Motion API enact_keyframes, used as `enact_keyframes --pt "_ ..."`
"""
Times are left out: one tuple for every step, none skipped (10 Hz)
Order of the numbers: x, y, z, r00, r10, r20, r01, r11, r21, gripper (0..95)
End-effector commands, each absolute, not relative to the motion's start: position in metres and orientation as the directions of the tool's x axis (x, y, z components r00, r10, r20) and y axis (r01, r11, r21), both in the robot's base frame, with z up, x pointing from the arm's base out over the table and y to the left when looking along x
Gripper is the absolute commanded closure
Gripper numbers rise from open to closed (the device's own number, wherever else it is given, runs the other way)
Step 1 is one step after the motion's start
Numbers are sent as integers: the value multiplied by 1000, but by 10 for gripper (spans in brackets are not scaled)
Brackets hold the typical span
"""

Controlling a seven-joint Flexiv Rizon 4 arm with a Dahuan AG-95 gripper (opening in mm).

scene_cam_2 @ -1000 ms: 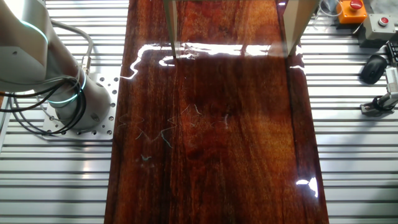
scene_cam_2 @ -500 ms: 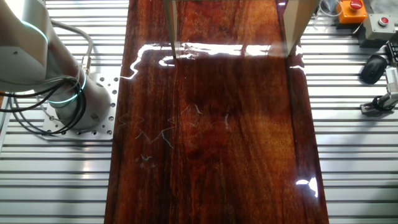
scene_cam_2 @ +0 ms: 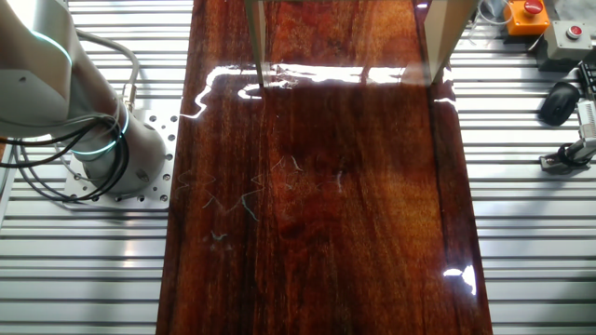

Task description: Take the object down from the shelf

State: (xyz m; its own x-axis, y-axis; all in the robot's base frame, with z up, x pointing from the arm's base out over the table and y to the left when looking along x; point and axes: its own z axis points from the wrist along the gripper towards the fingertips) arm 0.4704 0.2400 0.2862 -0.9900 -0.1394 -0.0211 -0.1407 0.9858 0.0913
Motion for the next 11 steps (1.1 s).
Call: enact_keyframes --pt "469 238 295 -989 -149 -17 -150 984 91 950" --pt "469 237 298 -988 -156 -16 -157 983 92 950" --pt "469 228 304 -983 -181 -16 -182 979 93 950" --pt "469 219 310 -979 -201 -14 -202 975 96 950" --pt "470 209 313 -975 -224 -12 -224 970 97 950" --pt "470 199 315 -969 -248 -10 -248 964 97 950" --pt "469 190 316 -962 -274 -11 -273 957 95 950" --pt "468 182 317 -956 -292 -8 -291 952 92 950" --pt "466 178 318 -954 -301 0 -300 950 93 950" --pt "466 178 318 -951 -310 10 -308 948 80 950" --pt "466 178 318 -951 -309 4 -308 947 89 950"
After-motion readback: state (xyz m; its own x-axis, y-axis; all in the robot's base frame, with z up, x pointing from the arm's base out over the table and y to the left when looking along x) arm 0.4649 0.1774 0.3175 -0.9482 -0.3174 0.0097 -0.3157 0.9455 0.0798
